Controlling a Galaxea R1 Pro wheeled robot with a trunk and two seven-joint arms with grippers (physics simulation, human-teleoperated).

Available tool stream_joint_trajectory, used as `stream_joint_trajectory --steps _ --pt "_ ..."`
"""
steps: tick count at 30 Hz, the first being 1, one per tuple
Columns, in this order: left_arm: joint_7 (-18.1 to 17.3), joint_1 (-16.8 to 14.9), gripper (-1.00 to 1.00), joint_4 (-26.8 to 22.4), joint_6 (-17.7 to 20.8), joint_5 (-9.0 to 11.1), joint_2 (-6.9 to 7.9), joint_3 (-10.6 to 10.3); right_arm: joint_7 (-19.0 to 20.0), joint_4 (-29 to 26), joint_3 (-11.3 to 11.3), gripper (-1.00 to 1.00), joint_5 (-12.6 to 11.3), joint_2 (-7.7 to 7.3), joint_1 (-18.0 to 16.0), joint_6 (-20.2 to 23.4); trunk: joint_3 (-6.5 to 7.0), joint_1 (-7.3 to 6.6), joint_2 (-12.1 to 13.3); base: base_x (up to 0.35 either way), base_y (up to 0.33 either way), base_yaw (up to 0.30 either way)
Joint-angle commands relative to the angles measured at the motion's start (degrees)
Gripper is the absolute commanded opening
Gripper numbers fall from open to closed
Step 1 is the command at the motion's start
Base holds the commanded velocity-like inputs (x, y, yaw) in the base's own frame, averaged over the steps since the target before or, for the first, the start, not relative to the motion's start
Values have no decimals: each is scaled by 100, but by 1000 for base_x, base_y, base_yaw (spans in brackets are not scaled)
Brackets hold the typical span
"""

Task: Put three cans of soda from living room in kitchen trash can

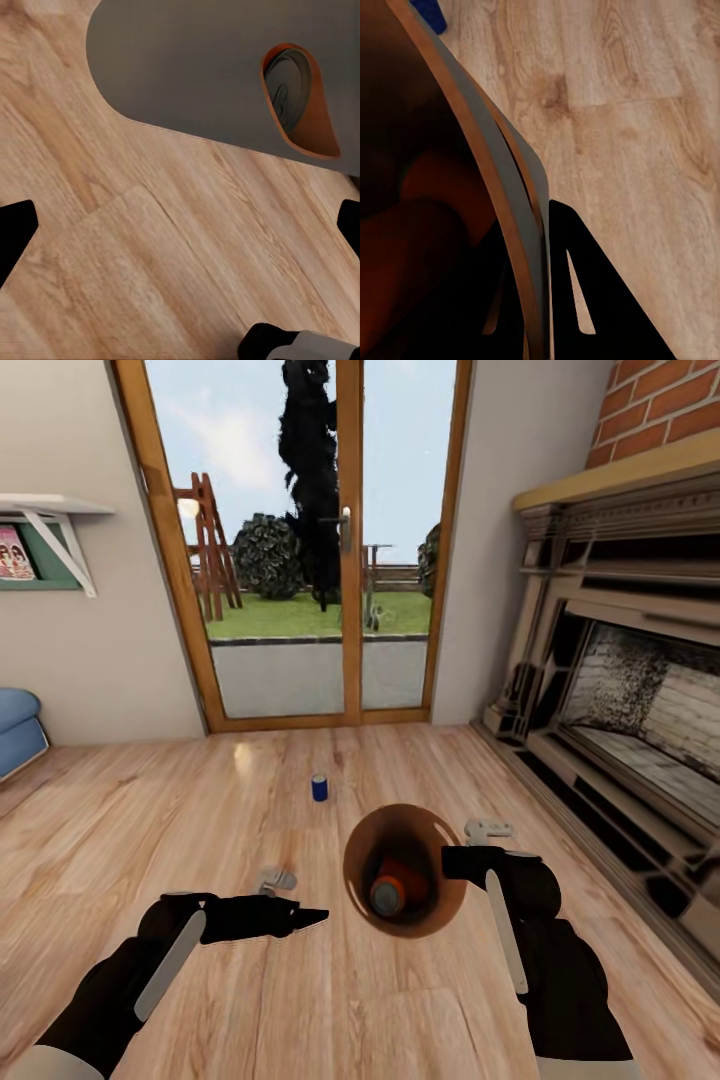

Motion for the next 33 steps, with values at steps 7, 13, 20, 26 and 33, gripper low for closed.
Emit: stream_joint_trajectory --steps 7,13,20,26,33 --pt "2 0 100 0 0 0 0 -4 19 -3 0 -100 -118 1 -2 0 1 -1 0 338 0 0" --pt "0 0 100 0 0 0 0 -3 19 -3 -4 -100 -118 1 -2 0 1 -1 0 337 0 0" --pt "0 0 100 0 0 0 0 -7 19 -3 -9 -100 -118 1 -2 0 1 -1 0 337 0 0" --pt "0 0 100 0 0 0 0 -1 19 -3 -3 -100 -118 1 -2 0 1 -1 0 337 0 0" --pt "0 0 100 0 0 0 0 -3 19 -3 -1 -100 -118 1 -2 0 1 -1 0 337 0 0"
